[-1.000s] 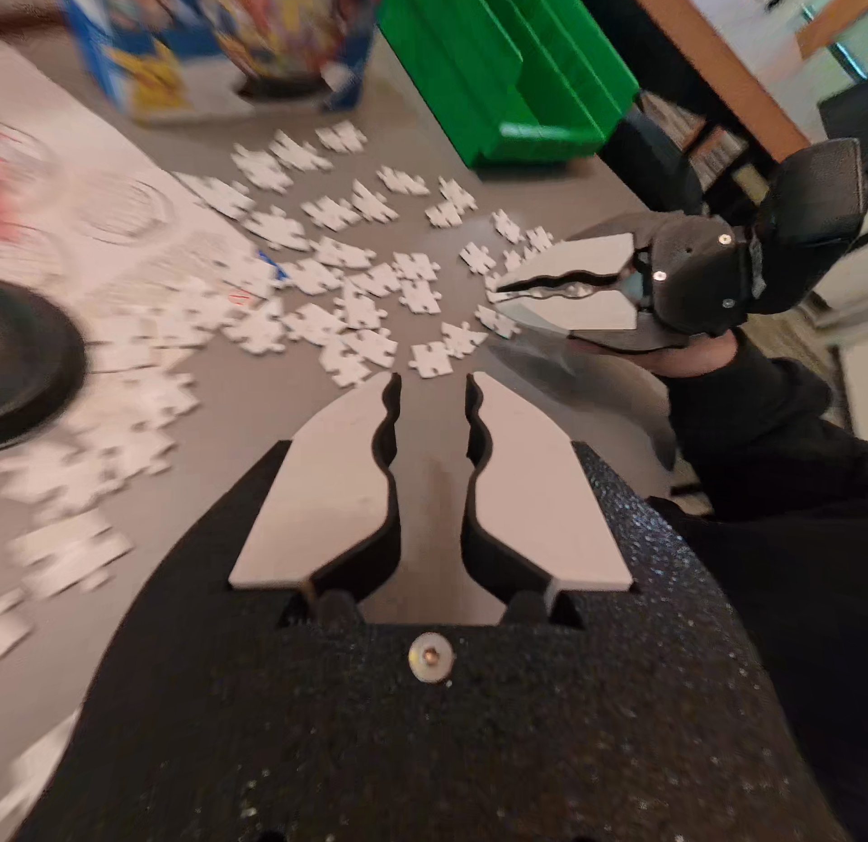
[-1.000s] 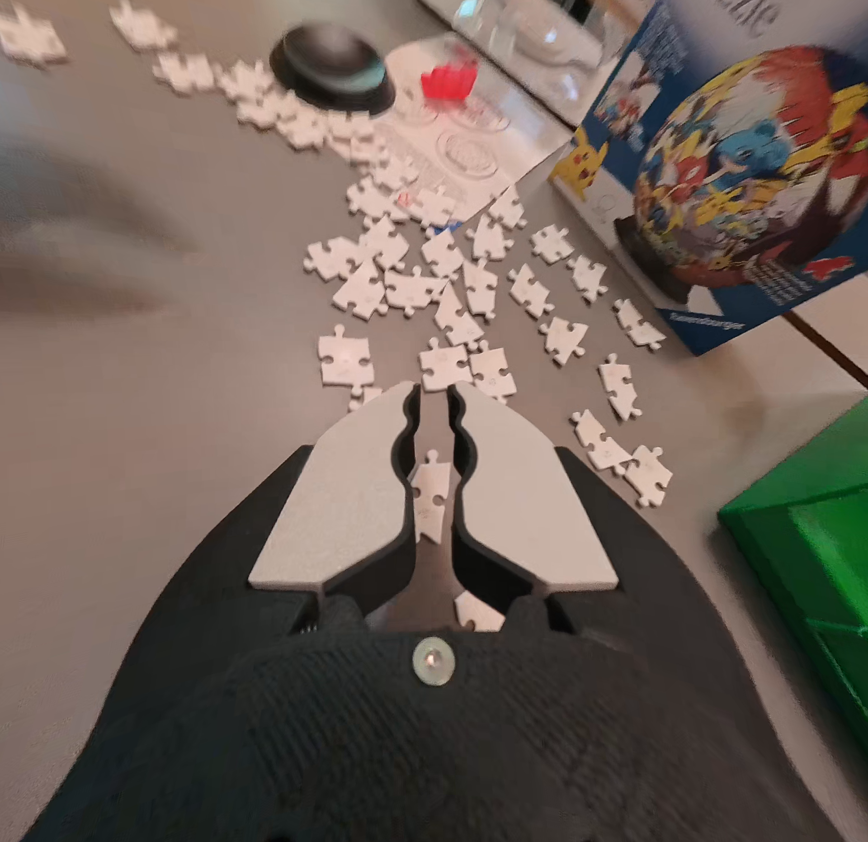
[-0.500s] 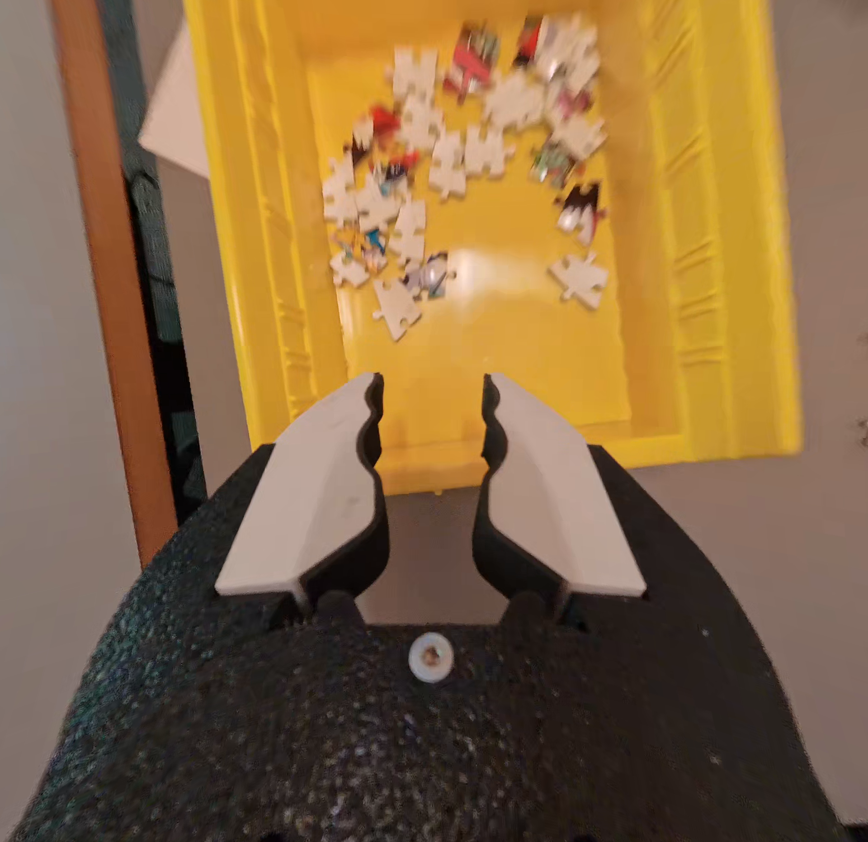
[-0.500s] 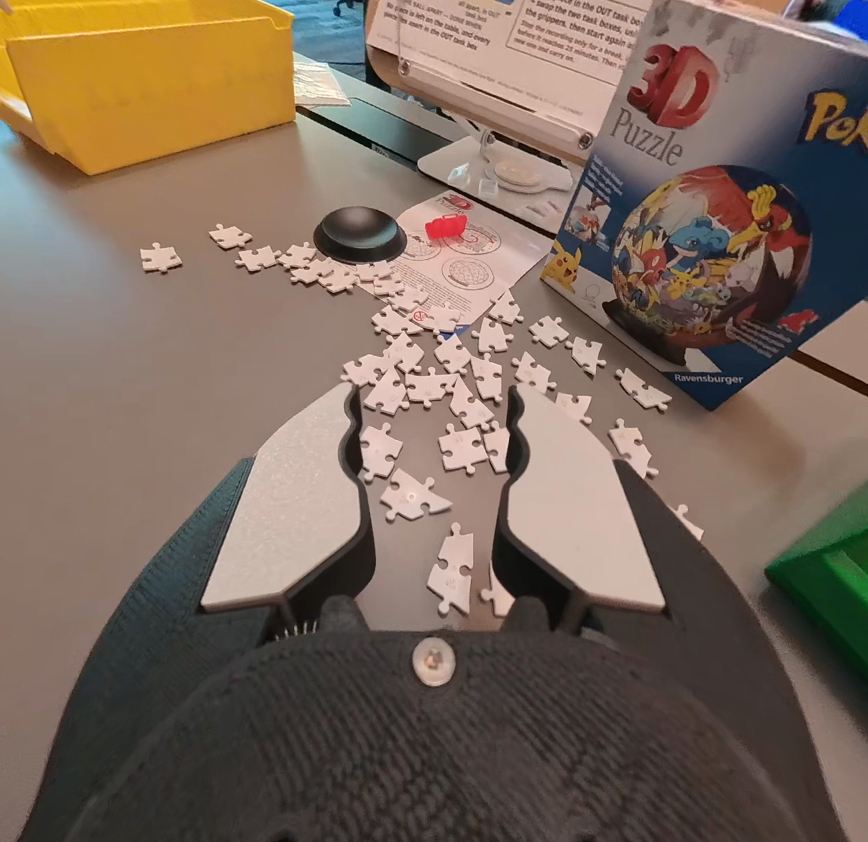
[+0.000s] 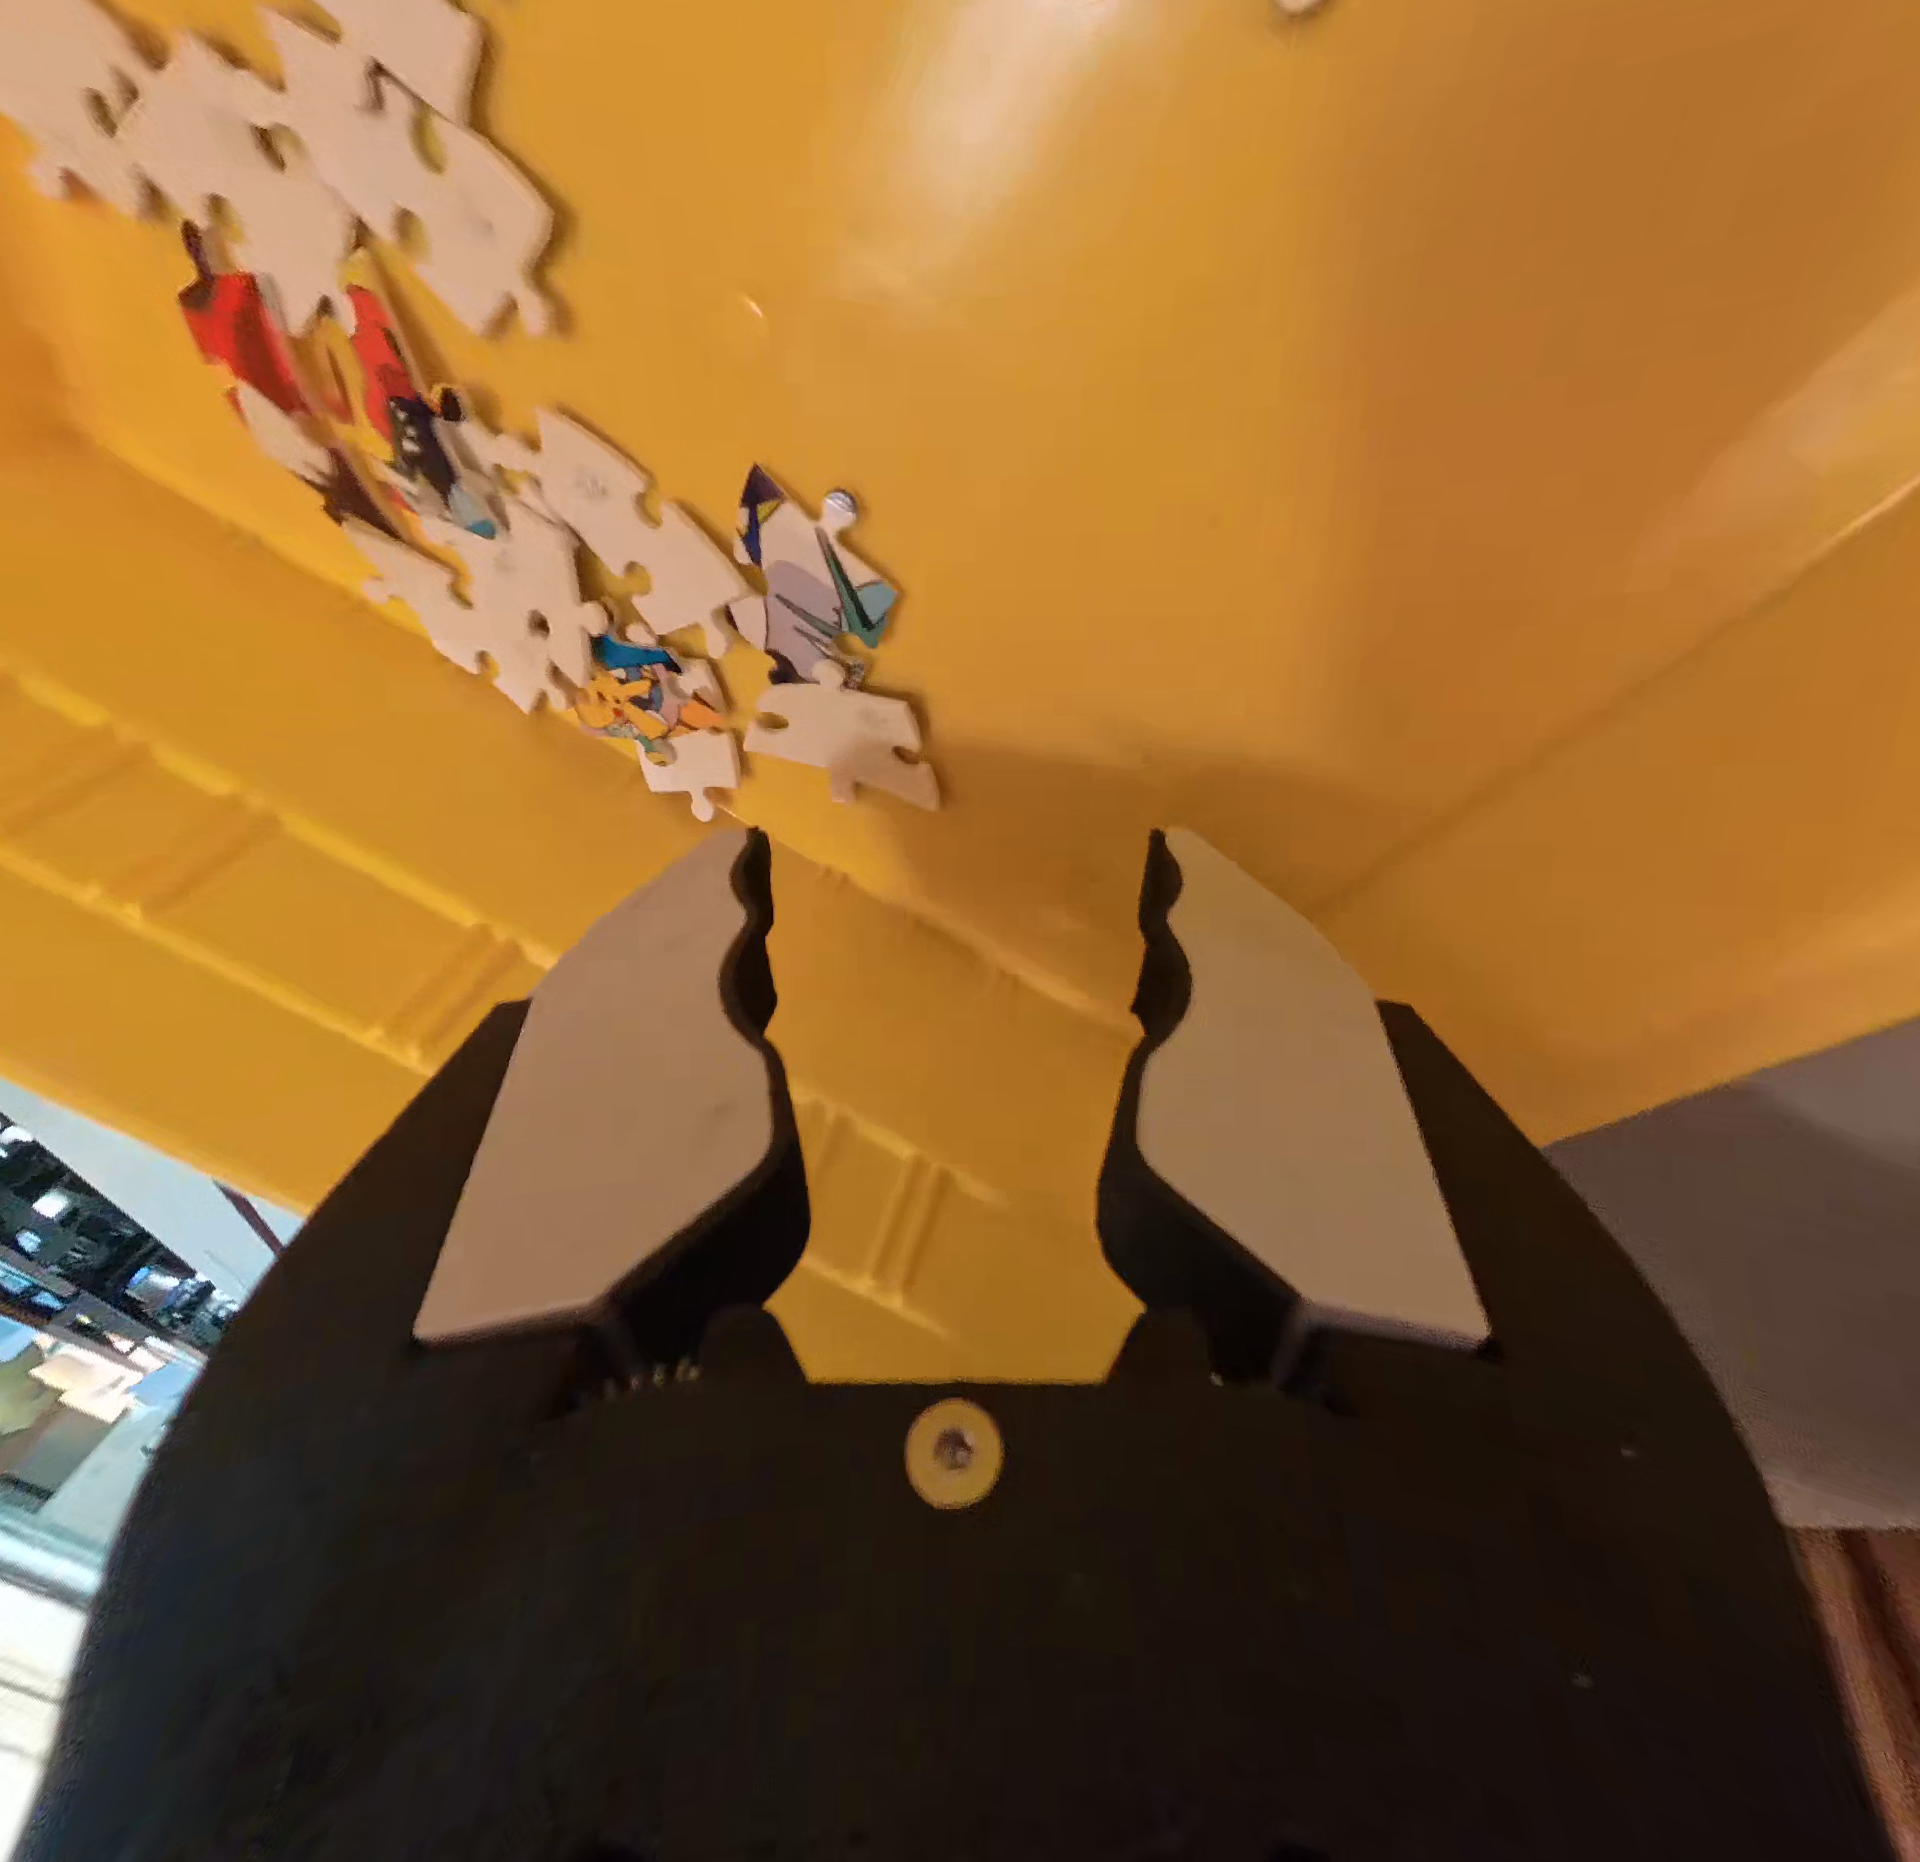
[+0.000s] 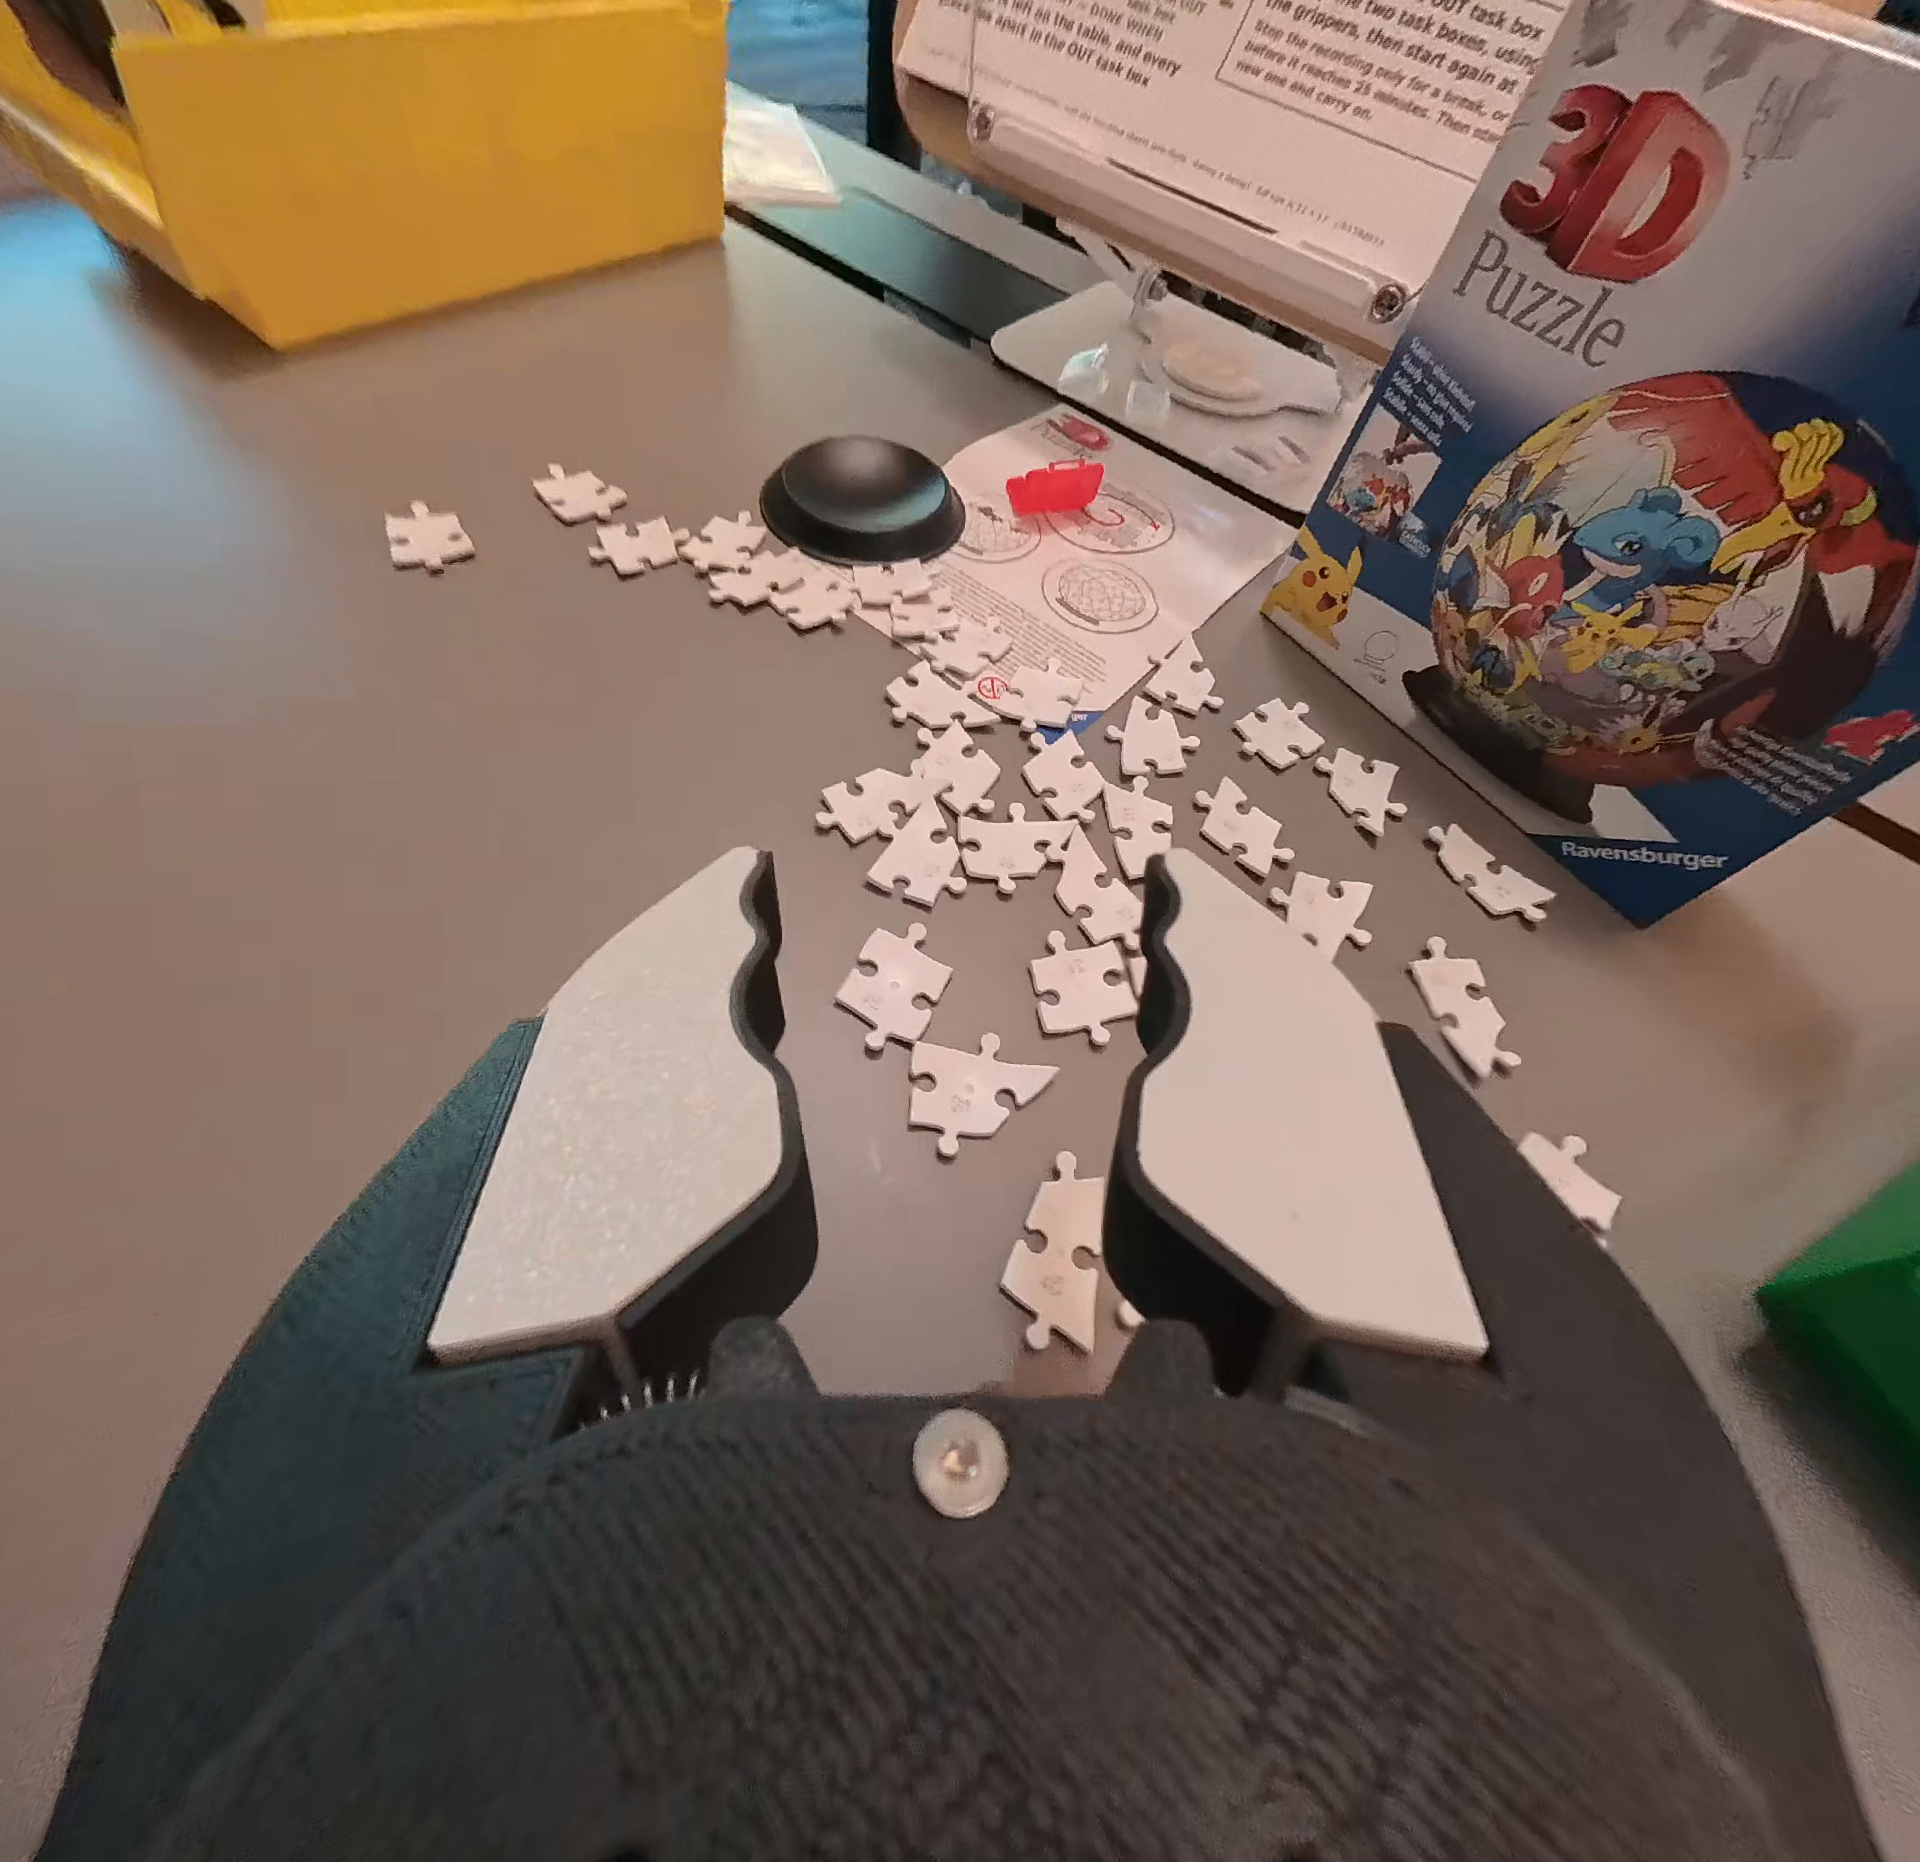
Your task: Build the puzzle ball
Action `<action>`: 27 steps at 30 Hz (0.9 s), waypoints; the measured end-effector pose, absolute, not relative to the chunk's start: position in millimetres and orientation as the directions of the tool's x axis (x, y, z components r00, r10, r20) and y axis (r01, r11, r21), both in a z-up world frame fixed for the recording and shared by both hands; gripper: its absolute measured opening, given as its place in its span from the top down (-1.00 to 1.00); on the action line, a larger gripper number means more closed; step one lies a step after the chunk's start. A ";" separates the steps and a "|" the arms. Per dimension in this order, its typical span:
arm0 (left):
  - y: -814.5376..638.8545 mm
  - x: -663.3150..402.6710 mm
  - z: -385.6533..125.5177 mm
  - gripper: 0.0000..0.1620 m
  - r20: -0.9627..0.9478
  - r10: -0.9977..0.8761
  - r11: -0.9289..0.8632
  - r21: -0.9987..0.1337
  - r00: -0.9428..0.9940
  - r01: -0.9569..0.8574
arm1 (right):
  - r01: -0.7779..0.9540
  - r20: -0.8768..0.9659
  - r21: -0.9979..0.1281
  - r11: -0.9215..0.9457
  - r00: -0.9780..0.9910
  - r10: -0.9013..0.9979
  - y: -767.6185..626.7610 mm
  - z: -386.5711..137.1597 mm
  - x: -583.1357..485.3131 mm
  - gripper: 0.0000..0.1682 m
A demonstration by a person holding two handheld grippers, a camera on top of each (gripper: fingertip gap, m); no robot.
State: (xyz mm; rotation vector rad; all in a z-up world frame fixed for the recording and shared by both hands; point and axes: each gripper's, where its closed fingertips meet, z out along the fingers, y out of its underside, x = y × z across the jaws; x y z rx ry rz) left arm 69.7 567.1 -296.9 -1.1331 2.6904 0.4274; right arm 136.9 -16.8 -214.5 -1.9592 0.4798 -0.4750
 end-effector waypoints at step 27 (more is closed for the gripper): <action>562.6 115.6 -307.9 0.73 -0.102 -0.545 0.814 0.172 -0.832 -0.554 | -0.141 0.117 -0.895 -0.424 0.841 -0.528 -25.4 -222.0 141.2 0.21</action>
